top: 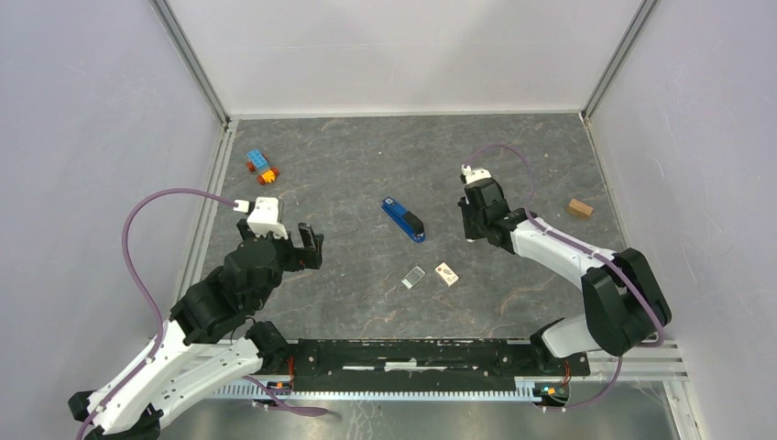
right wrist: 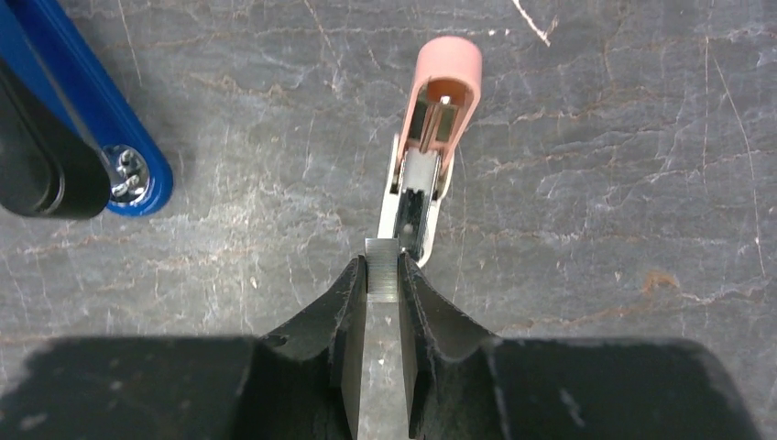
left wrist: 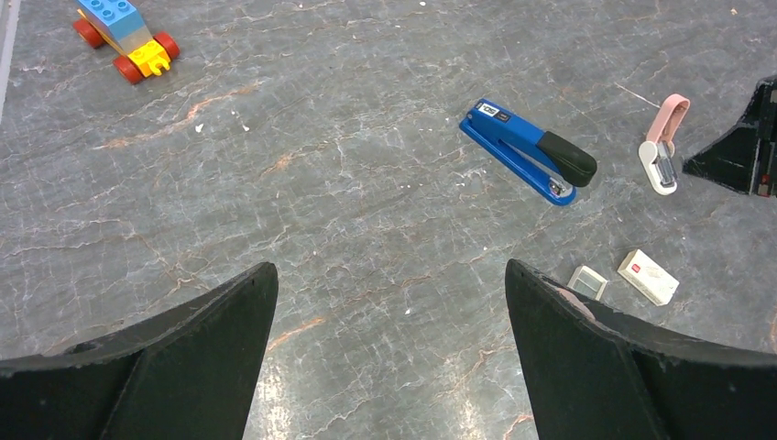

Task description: Load the staples into the stapler

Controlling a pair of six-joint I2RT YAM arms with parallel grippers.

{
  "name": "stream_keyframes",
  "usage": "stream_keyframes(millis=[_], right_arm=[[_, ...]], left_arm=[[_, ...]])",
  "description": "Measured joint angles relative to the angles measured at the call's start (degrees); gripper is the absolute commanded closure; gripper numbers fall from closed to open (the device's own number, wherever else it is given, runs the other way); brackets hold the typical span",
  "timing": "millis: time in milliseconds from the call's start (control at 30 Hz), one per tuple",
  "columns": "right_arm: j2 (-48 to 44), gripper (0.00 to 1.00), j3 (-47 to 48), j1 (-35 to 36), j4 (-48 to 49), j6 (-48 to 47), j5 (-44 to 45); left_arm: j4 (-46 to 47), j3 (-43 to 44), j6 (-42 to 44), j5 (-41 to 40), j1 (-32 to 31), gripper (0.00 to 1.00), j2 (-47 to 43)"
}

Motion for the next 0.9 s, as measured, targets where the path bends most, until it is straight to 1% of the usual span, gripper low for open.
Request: stream_keyframes(millis=[300, 900], right_arm=[[3.8, 0.77, -0.2, -1.5, 5.3, 0.3, -0.4], [3.8, 0.77, -3.0, -3.3, 10.3, 0.5, -0.7]], left_arm=[[0.0, -0.1, 0.0, 0.0, 0.0, 0.00, 0.3], [0.0, -0.1, 0.0, 0.0, 0.0, 0.00, 1.3]])
